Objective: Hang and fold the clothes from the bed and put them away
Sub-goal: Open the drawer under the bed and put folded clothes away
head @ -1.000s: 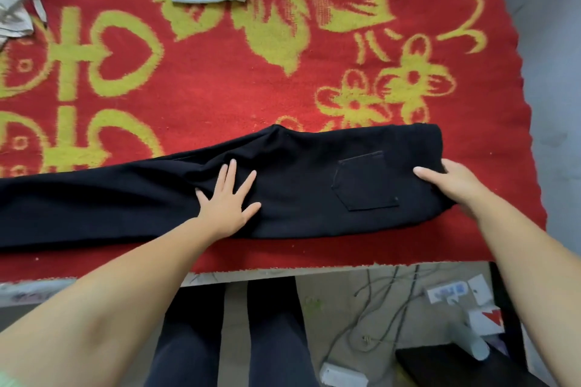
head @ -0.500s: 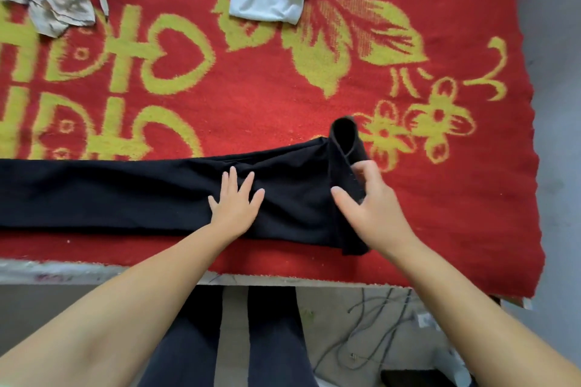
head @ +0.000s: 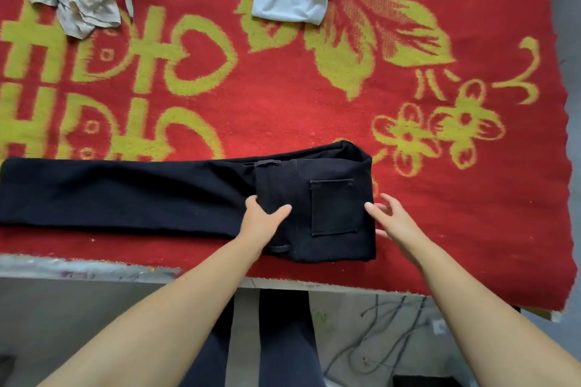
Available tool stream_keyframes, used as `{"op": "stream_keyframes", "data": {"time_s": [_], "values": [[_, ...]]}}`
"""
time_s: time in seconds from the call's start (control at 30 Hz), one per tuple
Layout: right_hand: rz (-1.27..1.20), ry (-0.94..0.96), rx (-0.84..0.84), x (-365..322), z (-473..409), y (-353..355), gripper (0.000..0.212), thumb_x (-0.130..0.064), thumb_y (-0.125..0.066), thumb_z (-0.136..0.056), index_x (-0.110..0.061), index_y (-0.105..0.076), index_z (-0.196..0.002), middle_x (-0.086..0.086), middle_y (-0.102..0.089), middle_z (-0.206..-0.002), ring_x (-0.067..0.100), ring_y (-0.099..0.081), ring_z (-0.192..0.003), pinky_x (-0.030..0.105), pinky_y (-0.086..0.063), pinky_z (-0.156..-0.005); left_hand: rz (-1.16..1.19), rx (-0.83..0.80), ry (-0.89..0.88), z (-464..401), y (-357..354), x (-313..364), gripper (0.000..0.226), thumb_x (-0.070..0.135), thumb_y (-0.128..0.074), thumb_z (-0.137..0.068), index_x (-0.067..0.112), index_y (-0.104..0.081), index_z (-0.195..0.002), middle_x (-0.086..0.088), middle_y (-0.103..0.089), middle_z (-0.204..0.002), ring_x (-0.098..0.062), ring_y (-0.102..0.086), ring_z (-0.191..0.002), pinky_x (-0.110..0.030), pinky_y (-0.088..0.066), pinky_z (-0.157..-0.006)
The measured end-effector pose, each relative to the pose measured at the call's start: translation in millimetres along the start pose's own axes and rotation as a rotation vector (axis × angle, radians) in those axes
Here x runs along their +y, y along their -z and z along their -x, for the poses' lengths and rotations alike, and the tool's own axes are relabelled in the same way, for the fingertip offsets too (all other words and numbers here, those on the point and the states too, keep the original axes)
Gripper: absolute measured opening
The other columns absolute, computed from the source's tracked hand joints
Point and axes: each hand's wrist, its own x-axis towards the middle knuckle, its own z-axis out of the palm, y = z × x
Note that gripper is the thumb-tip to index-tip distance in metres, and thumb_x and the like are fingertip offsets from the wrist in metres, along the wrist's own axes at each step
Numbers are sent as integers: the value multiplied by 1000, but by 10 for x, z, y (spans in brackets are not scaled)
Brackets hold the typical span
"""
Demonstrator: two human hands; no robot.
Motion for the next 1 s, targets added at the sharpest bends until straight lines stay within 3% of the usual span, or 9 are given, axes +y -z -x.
{"op": "stream_keyframes", "data": {"time_s": [0.17, 0.23, 0.33, 0.47, 0.57, 0.7, 0.83, 0.93, 1.0], "values": [[-136, 109, -21, -55, -164, -296, 56, -43, -69, -84, -25, -48, -133, -4, -58, -128, 11, -59, -112, 34, -48, -97, -43, 35, -385, -121, 130, 155, 21, 23, -62, -90, 29, -53, -108, 22, -61, -96, -5, -58, -94, -5, -41, -71], [-132, 130, -20, -78, -164, -390, 47, -39, -69, -85, -25, -52, -126, -4, -61, -123, 8, -61, -106, 27, -48, -87, -149, 125, -366, -214, 297, 92, 24, 26, -61, -90, 25, -52, -111, 14, -61, -100, -13, -57, -100, -19, -43, -77], [-133, 132, -26, -120, -178, -487, 51, -37, -71, -85, -19, -51, -129, -3, -61, -122, 9, -61, -105, 24, -48, -81, -498, 252, -93, -242, 496, -37, 69, 34, -62, -90, 13, -26, -146, -11, -40, -139, -30, -38, -129, -44, -37, -102], [-125, 177, -9, -277, -138, -545, 41, -18, -69, -87, -15, -53, -126, 3, -63, -122, 16, -62, -107, 33, -50, -90, -759, 350, -528, -80, 385, -112, 76, 31, -55, -93, 14, -12, -153, -15, -11, -158, -29, -14, -145, -47, -18, -114], [-121, 242, -8, -564, 92, -593, 34, -15, -67, -87, -24, -56, -119, -1, -66, -116, 12, -64, -100, 28, -49, -80, -339, 4, -373, -45, 286, -95, 57, 32, -38, -102, 20, -15, -152, -2, 0, -161, -18, -9, -147, -44, -10, -119], [-106, 361, -181, -1114, 619, -826, 38, -22, -66, -81, -31, -56, -117, -14, -70, -105, 4, -66, -97, 19, -50, -73, 371, -175, -19, -84, 596, 66, 52, 48, -26, -102, 26, -32, -148, 8, -24, -156, -7, -24, -142, -25, -13, -114], [-35, 523, -342, -1635, 1137, -1532, 29, -33, -62, -78, -32, -54, -106, -14, -67, -95, -1, -65, -85, 19, -53, -66, 564, -393, 59, -71, 1226, 38, 64, 65, -18, -95, 30, -40, -144, 1, -39, -150, -16, -38, -137, -47, -25, -114], [3, 562, -471, -1851, 1349, -2262, 24, -32, -62, -88, -30, -53, -110, -2, -63, -94, 5, -66, -81, 28, -58, -68, 795, -442, 63, -37, 1957, -51, 67, 67, -32, -91, 19, -64, -125, -12, -61, -129, -24, -61, -115, -42, -52, -90], [47, 577, -434, -1872, 1320, -2550, 19, -27, -59, -92, -33, -54, -110, -6, -65, -92, 8, -67, -84, 33, -58, -75, 825, -389, 72, 12, 2440, -157, 61, 66, -39, -90, 20, -72, -113, -11, -64, -124, -23, -63, -111, -39, -53, -87]]}}
